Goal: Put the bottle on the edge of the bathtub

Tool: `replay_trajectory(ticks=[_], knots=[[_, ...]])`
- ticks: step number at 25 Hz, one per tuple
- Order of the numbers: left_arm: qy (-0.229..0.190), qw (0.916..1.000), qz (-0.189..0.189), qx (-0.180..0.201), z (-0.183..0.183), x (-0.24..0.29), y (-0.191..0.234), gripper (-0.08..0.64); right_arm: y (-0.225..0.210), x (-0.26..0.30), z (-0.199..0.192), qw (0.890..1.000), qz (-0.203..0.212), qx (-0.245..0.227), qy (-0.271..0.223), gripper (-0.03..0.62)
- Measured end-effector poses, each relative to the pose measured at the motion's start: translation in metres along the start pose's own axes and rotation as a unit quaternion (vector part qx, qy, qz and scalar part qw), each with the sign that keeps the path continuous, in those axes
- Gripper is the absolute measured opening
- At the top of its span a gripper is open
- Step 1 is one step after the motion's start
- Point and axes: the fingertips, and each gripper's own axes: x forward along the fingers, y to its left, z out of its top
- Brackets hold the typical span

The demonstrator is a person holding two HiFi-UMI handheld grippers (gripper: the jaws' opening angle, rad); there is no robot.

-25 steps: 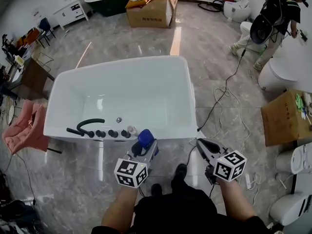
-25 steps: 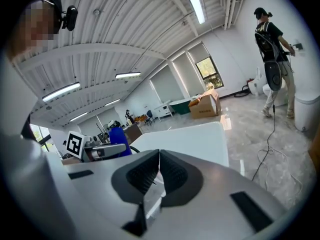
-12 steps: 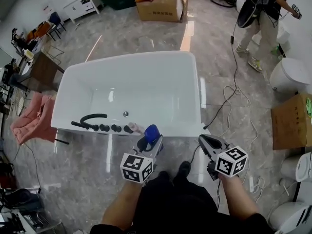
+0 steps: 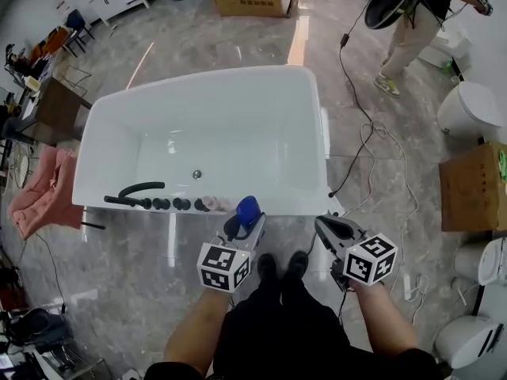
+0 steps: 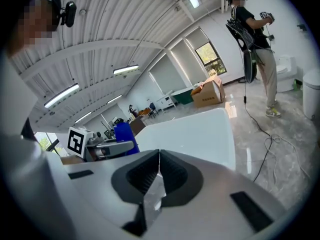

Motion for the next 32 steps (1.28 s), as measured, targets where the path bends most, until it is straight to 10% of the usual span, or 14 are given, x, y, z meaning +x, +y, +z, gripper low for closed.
replay_trajectory(ticks=[32], knots=[[0.047, 0.9981, -0.038, 0.013, -0.109, 0.121, 0.040, 0.158, -0.079, 0.086, -0.110, 0.995, -0.056, 0.061, 0.063, 0.012]])
